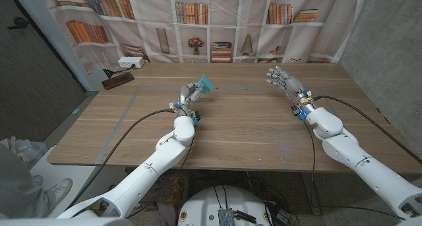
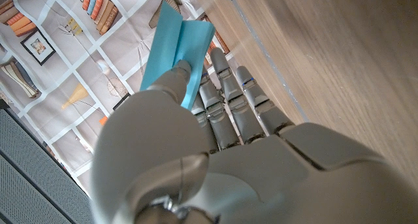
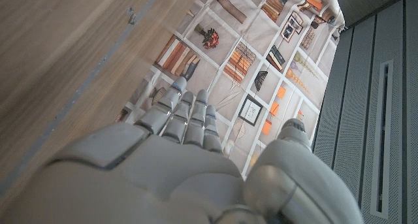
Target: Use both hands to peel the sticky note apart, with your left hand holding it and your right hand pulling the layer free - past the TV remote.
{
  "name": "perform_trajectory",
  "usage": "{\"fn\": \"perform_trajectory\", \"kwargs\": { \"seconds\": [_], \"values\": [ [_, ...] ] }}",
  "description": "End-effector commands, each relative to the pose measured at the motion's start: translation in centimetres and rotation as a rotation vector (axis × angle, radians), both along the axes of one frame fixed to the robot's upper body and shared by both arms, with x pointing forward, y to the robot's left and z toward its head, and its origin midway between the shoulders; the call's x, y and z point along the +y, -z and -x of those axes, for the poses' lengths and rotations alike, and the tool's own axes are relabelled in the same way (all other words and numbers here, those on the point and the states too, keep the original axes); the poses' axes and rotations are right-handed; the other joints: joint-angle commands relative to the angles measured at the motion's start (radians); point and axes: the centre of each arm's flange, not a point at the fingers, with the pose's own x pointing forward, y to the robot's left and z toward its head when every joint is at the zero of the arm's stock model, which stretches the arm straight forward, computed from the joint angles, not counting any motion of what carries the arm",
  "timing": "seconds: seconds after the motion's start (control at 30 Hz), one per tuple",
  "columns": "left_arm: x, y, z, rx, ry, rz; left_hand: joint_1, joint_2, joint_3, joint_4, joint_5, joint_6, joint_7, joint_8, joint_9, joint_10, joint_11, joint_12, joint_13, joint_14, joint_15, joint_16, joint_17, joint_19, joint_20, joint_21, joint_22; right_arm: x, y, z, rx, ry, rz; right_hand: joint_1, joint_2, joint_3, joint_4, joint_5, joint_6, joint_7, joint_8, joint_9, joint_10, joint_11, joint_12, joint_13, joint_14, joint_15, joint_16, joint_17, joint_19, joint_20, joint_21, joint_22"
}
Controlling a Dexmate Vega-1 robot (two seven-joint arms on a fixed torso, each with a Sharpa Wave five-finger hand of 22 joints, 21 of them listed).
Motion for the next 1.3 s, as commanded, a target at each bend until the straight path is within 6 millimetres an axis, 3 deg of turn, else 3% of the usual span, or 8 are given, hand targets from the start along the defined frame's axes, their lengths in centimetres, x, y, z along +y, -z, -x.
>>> {"fn": "perform_trajectory", "kwargs": {
  "seconds": [0.03,0.43,0.67,0.8,1.07,1.17,1.3],
  "values": [
    [-1.2,-0.1,-0.1,-0.012,0.01,-0.04,0.039,0.036,-0.004,0.003,0.004,0.015,0.006,0.0,0.001,0.051,-0.042,0.001,0.006,0.009,-0.117,0.0,0.003,-0.008,-0.046,0.008,0.006,1.3,-1.0,1.6,-0.131,0.132,0.137,0.024,-0.004,0.002,-0.013,0.004,0.026,0.001,0.012,0.006,0.023,0.0,0.008,0.003,0.025,-0.041,0.005,0.002,0.019,0.0,0.008,0.002],
    [-1.2,-0.7,-0.1,-0.047,-0.022,-0.049,0.042,0.034,-0.008,0.002,0.003,0.017,0.007,-0.005,-0.003,0.056,-0.041,-0.002,0.005,0.013,-0.118,-0.002,0.003,-0.009,-0.049,0.017,0.008,2.3,-2.1,2.5,-0.183,0.181,0.183,0.04,-0.005,0.003,-0.012,0.003,0.075,0.012,0.022,0.007,0.081,0.008,0.023,0.004,0.082,-0.035,0.012,0.006,0.061,0.025,0.019,0.004],
    [-2.0,-1.0,0.0,-0.06,0.002,-0.057,0.044,0.034,-0.01,0.002,0.003,0.018,0.004,-0.008,-0.005,0.059,-0.041,-0.004,0.005,0.016,-0.119,-0.002,0.004,-0.011,-0.049,0.023,0.009,3.3,-2.7,3.5,-0.209,0.225,0.204,0.14,0.019,0.044,-0.038,-0.002,0.098,0.009,0.025,0.008,0.11,0.001,0.028,0.004,0.113,-0.037,0.009,0.006,0.076,0.034,0.02,0.005],
    [-2.7,-1.1,0.3,-0.077,0.001,-0.069,0.046,0.033,-0.011,0.002,0.003,0.017,0.007,-0.01,-0.006,0.059,-0.041,-0.007,0.004,0.017,-0.119,-0.003,0.004,-0.012,-0.048,0.026,0.01,3.9,-2.9,4.1,-0.211,0.252,0.214,0.18,0.013,0.054,-0.043,-0.006,0.111,0.023,0.025,0.009,0.127,0.006,0.031,0.004,0.138,-0.029,0.01,0.005,0.091,0.044,0.024,0.006],
    [-4.0,-1.4,0.6,-0.104,-0.018,-0.109,0.05,0.032,-0.013,0.0,0.003,0.026,0.024,-0.014,-0.009,0.068,-0.041,-0.01,0.0,0.026,-0.117,-0.001,0.004,-0.009,-0.044,0.036,0.011,4.9,-3.3,5.4,-0.233,0.322,0.243,0.194,-0.004,0.053,-0.036,-0.013,0.128,0.042,0.027,0.009,0.145,0.015,0.033,0.004,0.161,-0.022,0.011,0.005,0.104,0.057,0.026,0.006],
    [-4.3,-1.4,0.6,-0.108,-0.014,-0.109,0.051,0.032,-0.013,0.0,0.003,0.026,0.024,-0.017,-0.01,0.069,-0.041,-0.012,0.0,0.027,-0.116,-0.002,0.004,-0.008,-0.045,0.039,0.011,5.2,-3.2,5.4,-0.246,0.333,0.261,0.193,-0.016,0.048,-0.027,-0.018,0.092,0.06,0.009,0.009,0.145,0.013,0.029,0.003,0.167,-0.025,0.007,0.008,0.128,0.054,0.036,0.009],
    [-4.5,-1.4,0.7,-0.114,-0.017,-0.104,0.052,0.032,-0.014,0.0,0.003,0.026,0.027,-0.02,-0.011,0.069,-0.04,-0.014,-0.001,0.028,-0.117,-0.004,0.003,-0.009,-0.045,0.042,0.012,5.6,-2.9,5.7,-0.248,0.339,0.264,0.192,-0.017,0.047,-0.024,-0.019,0.093,0.057,0.008,0.009,0.147,0.012,0.028,0.004,0.173,-0.026,0.008,0.009,0.131,0.053,0.037,0.01]
  ]
}}
